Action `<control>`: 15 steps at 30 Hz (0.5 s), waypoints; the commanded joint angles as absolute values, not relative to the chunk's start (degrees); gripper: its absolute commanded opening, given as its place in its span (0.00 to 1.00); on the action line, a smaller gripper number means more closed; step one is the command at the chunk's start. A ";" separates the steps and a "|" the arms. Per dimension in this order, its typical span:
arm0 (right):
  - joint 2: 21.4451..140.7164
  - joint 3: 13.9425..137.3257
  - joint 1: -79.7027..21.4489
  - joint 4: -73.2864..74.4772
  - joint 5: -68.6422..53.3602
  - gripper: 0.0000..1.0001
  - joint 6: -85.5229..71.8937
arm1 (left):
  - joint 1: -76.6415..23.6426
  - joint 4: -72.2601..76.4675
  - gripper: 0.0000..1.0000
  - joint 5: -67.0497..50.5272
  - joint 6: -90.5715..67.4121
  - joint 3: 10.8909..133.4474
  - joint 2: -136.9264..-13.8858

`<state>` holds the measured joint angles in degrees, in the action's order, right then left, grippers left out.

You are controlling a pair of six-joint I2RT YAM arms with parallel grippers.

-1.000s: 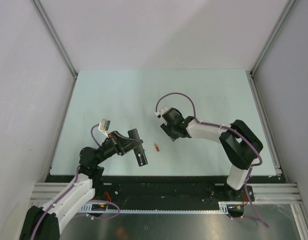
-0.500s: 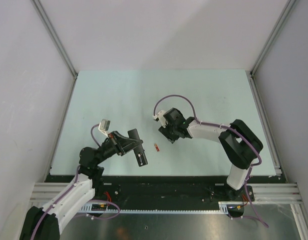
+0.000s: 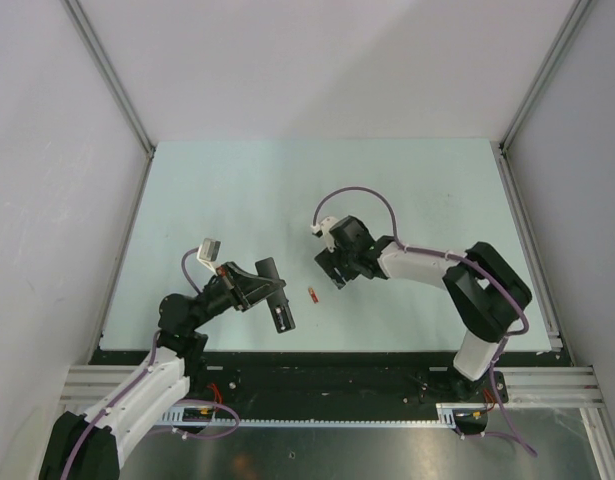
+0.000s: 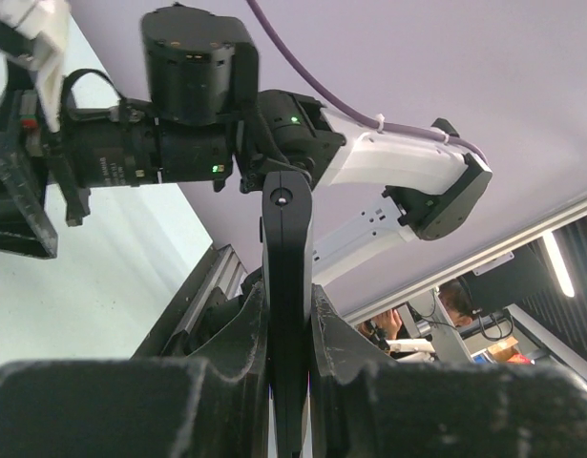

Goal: Load the batteries into the remote control

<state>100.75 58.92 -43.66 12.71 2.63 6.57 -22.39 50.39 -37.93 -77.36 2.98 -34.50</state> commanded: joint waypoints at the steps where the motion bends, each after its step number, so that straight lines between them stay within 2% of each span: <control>1: 91.86 58.89 -43.33 8.79 8.60 0.75 -2.69 | -22.85 52.21 0.00 -38.41 -76.03 -9.32 -34.63; 5: 86.49 58.89 -43.94 9.48 21.77 0.73 -20.70 | -22.76 52.29 0.00 -38.06 -75.94 -9.32 -34.72; 7: 85.26 58.97 -45.69 14.73 30.35 0.70 -36.07 | -22.76 52.21 0.00 -37.53 -75.94 -9.40 -34.80; 10: 85.69 59.76 -48.76 24.91 37.33 0.58 -56.37 | -22.76 52.29 0.00 -37.18 -76.02 -9.32 -35.07; 11: 86.74 61.24 -49.13 27.57 37.96 0.53 -60.34 | -22.76 52.29 0.00 -37.09 -75.94 -9.32 -34.98; 15: 92.19 65.56 -50.80 35.32 36.65 0.51 -69.68 | -22.76 52.29 0.00 -37.00 -75.85 -9.14 -35.24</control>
